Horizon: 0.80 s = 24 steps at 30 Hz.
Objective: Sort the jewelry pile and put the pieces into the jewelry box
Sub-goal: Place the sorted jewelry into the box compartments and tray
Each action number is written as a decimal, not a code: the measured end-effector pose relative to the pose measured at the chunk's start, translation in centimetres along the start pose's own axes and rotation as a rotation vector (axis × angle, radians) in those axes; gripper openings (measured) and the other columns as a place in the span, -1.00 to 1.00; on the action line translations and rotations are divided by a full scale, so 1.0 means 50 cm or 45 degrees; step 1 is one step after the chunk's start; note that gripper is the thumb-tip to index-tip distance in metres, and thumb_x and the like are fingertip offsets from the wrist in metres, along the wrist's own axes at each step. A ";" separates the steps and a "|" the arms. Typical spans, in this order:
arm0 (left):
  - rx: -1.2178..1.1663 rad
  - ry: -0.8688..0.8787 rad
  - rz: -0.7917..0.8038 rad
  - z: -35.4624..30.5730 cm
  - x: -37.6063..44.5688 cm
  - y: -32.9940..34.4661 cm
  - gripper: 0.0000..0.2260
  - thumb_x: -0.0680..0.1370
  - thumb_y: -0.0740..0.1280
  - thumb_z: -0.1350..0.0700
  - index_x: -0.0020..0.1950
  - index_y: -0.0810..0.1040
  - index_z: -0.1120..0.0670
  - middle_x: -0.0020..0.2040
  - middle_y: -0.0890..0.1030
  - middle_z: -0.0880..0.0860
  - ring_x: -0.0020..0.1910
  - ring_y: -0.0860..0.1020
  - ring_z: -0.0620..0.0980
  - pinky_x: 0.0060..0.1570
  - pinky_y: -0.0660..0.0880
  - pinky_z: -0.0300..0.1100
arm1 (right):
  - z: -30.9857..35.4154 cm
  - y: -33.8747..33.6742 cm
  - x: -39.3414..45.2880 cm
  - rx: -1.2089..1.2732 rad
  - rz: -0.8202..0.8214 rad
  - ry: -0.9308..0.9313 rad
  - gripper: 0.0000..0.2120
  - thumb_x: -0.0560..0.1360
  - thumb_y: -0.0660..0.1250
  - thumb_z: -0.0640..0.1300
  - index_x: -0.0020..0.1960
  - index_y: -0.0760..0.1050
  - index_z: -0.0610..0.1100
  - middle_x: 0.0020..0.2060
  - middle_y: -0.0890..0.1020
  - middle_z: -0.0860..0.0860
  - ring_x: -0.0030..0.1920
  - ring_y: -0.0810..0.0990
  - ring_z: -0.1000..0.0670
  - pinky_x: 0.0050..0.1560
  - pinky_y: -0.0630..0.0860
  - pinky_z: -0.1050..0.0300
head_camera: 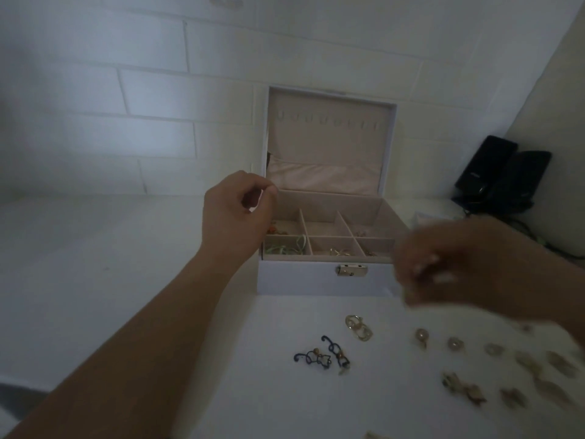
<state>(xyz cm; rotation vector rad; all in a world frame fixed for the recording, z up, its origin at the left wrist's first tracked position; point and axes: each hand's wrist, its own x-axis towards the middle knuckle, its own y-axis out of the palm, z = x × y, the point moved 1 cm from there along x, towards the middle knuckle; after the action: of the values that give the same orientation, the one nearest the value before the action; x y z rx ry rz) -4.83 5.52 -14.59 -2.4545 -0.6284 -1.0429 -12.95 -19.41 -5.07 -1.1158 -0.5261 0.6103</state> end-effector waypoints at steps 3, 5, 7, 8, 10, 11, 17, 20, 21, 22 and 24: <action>0.080 0.029 0.010 0.015 0.000 -0.003 -0.88 0.50 0.34 0.12 -0.17 0.64 0.11 -0.30 0.60 0.07 -0.29 0.54 0.01 -0.24 0.53 -0.02 | -0.030 -0.006 0.104 0.191 -0.282 0.035 -0.85 0.27 0.57 -0.18 -0.20 0.65 -0.06 -0.31 0.68 0.07 -0.25 0.65 0.16 -0.14 0.51 0.39; 0.147 0.069 0.028 0.020 0.000 -0.004 -0.86 0.50 0.33 0.10 -0.17 0.64 0.11 -0.33 0.57 0.06 -0.33 0.51 0.04 -0.29 0.51 0.04 | -0.042 0.009 0.203 0.140 -0.337 0.029 -0.81 0.26 0.58 -0.24 -0.21 0.63 -0.06 -0.35 0.65 0.11 -0.29 0.61 0.18 -0.16 0.48 0.44; 0.205 0.095 0.035 0.019 0.000 -0.005 -0.85 0.51 0.32 0.07 -0.17 0.64 0.08 -0.34 0.55 0.03 -0.35 0.48 0.01 -0.33 0.49 0.01 | -0.059 0.035 0.285 -0.014 -0.308 0.031 -0.81 0.28 0.56 -0.22 -0.17 0.64 -0.02 -0.34 0.60 0.19 -0.32 0.55 0.23 -0.23 0.38 0.55; 0.225 0.105 0.036 0.018 0.000 -0.006 -0.84 0.51 0.31 0.06 -0.16 0.64 0.07 -0.34 0.55 0.01 -0.36 0.46 -0.01 -0.34 0.48 -0.02 | -0.067 0.050 0.314 -0.084 -0.282 0.037 -0.84 0.32 0.53 -0.22 -0.14 0.66 -0.04 -0.32 0.60 0.18 -0.33 0.52 0.25 -0.27 0.34 0.57; 0.252 0.130 0.038 0.018 0.002 -0.009 -0.84 0.51 0.30 0.05 -0.16 0.64 0.05 -0.33 0.55 -0.02 -0.36 0.45 -0.04 -0.35 0.47 -0.08 | -0.077 0.079 0.358 -0.228 -0.232 0.043 -0.89 0.39 0.44 -0.24 -0.13 0.65 -0.06 -0.25 0.65 0.05 -0.29 0.49 0.19 -0.28 0.31 0.48; 0.261 0.140 0.038 0.019 0.003 -0.010 -0.85 0.51 0.30 0.05 -0.16 0.64 0.04 -0.33 0.55 -0.03 -0.36 0.44 -0.07 -0.35 0.46 -0.11 | -0.078 0.093 0.374 -0.308 -0.204 0.047 -0.87 0.42 0.39 -0.26 -0.17 0.62 -0.05 -0.23 0.66 0.00 -0.26 0.51 0.12 -0.26 0.32 0.38; 0.257 0.144 0.015 0.021 0.008 -0.011 -0.80 0.51 0.27 0.01 -0.16 0.64 0.06 -0.33 0.52 -0.08 -0.36 0.40 -0.15 -0.33 0.38 -0.21 | -0.079 0.142 0.403 -0.729 0.045 0.096 -0.82 0.52 0.25 -0.26 0.07 0.58 -0.19 -0.08 0.63 -0.14 -0.09 0.60 -0.13 -0.18 0.40 0.17; 0.237 0.152 0.009 0.021 0.008 -0.013 -0.79 0.51 0.27 0.01 -0.16 0.64 0.08 -0.32 0.56 -0.03 -0.36 0.42 -0.11 -0.33 0.40 -0.20 | -0.086 0.148 0.406 -0.785 0.113 0.131 -0.81 0.53 0.25 -0.25 0.09 0.57 -0.21 -0.04 0.61 -0.17 -0.06 0.61 -0.15 -0.15 0.44 0.15; 0.230 0.148 0.011 0.020 0.008 -0.013 -0.79 0.51 0.27 0.02 -0.15 0.64 0.08 -0.32 0.57 -0.01 -0.36 0.43 -0.10 -0.33 0.41 -0.19 | -0.087 0.148 0.407 -0.798 0.124 0.143 -0.81 0.53 0.25 -0.25 0.10 0.57 -0.21 -0.03 0.61 -0.17 -0.06 0.61 -0.15 -0.15 0.44 0.15; 0.229 0.144 0.013 0.020 0.008 -0.013 -0.79 0.50 0.27 0.02 -0.15 0.64 0.08 -0.31 0.58 -0.01 -0.36 0.44 -0.10 -0.33 0.42 -0.19 | -0.086 0.148 0.407 -0.814 0.131 0.140 -0.81 0.52 0.26 -0.25 0.09 0.57 -0.21 -0.04 0.61 -0.16 -0.07 0.61 -0.14 -0.15 0.44 0.16; 0.241 0.140 0.016 0.021 0.007 -0.012 -0.82 0.51 0.29 0.04 -0.15 0.64 0.08 -0.32 0.57 -0.03 -0.37 0.43 -0.14 -0.33 0.42 -0.19 | -0.087 0.144 0.406 -0.806 0.113 0.147 -0.85 0.51 0.27 -0.27 0.04 0.56 -0.21 -0.11 0.58 -0.11 -0.10 0.60 -0.13 -0.15 0.44 0.16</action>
<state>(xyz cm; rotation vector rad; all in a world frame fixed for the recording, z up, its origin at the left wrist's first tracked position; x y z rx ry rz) -4.35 6.66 -14.86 -2.2204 -0.6438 -1.0545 3.27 -6.13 -11.58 -1.7688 -0.5890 0.4588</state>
